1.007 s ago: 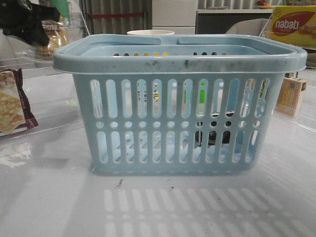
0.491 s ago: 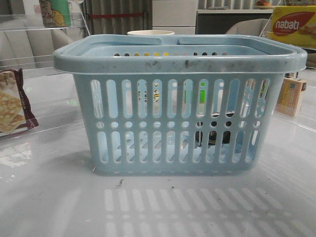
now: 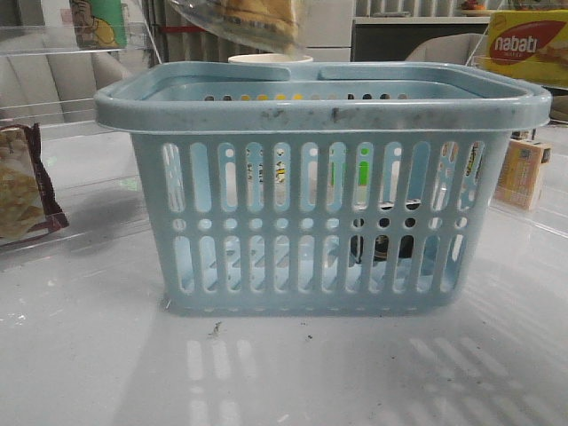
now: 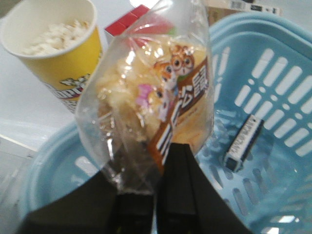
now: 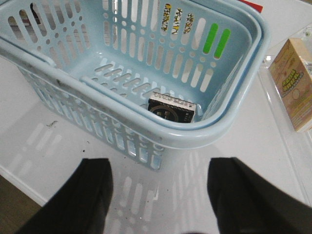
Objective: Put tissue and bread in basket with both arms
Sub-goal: 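Lift the bread and carry it over the blue basket with the left gripper, then lower the bread into the basket and open the left gripper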
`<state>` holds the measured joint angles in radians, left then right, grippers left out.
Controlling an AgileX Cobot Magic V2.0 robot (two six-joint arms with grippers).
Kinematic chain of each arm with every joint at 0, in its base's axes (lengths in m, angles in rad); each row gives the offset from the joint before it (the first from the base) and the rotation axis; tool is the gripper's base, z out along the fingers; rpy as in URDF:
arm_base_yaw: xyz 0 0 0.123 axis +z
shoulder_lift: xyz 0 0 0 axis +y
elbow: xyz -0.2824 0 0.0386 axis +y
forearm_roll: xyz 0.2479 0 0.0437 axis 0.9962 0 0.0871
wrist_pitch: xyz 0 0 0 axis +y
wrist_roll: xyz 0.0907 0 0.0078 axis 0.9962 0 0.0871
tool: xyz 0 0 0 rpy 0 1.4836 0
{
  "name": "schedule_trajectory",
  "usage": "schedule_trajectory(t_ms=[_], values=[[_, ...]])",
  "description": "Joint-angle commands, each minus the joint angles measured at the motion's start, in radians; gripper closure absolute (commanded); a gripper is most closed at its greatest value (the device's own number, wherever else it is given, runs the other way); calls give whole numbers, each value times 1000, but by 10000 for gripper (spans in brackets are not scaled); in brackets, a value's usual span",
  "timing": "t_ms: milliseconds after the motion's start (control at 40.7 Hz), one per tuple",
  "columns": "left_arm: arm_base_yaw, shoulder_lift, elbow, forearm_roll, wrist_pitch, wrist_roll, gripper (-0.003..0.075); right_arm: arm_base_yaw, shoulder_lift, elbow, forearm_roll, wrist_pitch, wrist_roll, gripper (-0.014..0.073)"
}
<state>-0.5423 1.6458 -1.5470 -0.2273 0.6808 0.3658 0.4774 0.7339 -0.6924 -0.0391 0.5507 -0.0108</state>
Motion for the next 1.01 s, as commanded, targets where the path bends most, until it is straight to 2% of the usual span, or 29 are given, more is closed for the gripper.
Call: schedule_trajectory(t_ms=[0,221,295,467,541,811,983], values=[[-38,-50,8,-16,-68,3,630,-3,-6,-28,-14,-69,-7,64],[-49,-18,50,-16,-68,3,608,-3,-6,-28,-14,-69,-7,64],[-49,3,50,-16,-68,3,561,-3,-6,-28,-14,-69,-7,64],[-49,26,50,-31,-70,3,346,-3,-6,-28,-14,-69,-7,64],[-49,26,50,-31,-68,3,297,-3,-6,-28,-14,-69,-7,64],[-49,-57,52,-28,-4,3,298,-3,-6,-28,-14,-69,-7,64],[-49,-198,136,-28,6,3,298,-3,-6,-28,-14,-69,-7,64]])
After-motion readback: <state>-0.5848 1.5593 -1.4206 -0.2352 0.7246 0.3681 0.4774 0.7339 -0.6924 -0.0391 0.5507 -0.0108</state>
